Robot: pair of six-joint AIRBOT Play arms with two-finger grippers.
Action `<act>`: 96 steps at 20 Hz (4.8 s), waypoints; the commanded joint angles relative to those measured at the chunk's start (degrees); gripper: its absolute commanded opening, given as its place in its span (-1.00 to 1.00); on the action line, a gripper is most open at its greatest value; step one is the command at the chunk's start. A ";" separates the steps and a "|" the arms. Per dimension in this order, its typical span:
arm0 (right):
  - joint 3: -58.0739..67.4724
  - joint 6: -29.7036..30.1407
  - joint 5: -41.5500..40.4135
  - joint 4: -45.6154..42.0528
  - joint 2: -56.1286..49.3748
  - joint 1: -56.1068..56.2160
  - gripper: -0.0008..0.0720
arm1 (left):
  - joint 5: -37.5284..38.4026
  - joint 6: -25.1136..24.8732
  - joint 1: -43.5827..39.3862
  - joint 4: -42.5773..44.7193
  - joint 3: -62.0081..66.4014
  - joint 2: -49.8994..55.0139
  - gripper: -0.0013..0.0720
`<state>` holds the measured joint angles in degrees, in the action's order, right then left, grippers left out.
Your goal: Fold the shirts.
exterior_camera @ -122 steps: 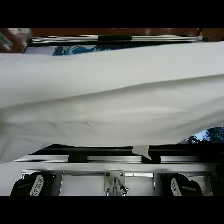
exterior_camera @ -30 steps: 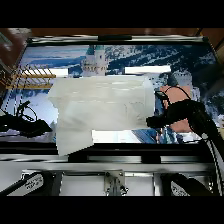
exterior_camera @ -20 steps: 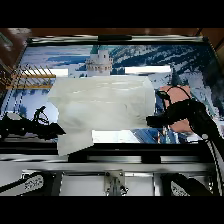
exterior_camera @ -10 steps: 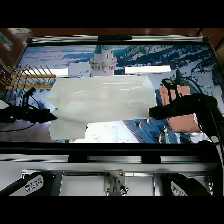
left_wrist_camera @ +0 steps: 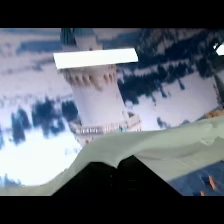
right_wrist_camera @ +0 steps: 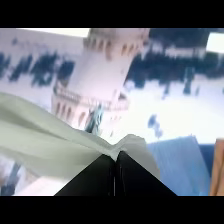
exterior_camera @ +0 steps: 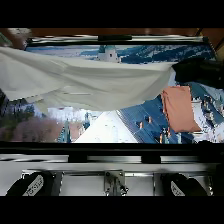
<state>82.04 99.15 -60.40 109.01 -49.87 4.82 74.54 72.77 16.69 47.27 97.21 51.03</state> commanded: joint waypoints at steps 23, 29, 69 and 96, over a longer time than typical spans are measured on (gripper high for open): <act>23.82 -7.74 -5.99 -12.52 8.85 0.00 -0.86 | 4.59 5.55 0.09 12.83 17.49 -13.49 -0.89; 23.78 -11.76 -20.22 -12.13 -7.85 0.00 -0.86 | 7.56 7.48 0.07 13.18 -2.08 -7.50 -0.89; 23.78 -15.67 23.50 -11.85 -53.40 -0.11 -0.86 | -10.51 -2.78 -8.07 -9.14 15.17 53.31 -0.88; 16.63 -3.50 -20.70 1.90 -51.76 -9.09 0.89 | 11.23 0.31 1.14 11.87 -6.23 57.96 0.50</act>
<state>98.87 95.61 -82.43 110.30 -101.65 -5.10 90.45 74.48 17.87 59.79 94.02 109.01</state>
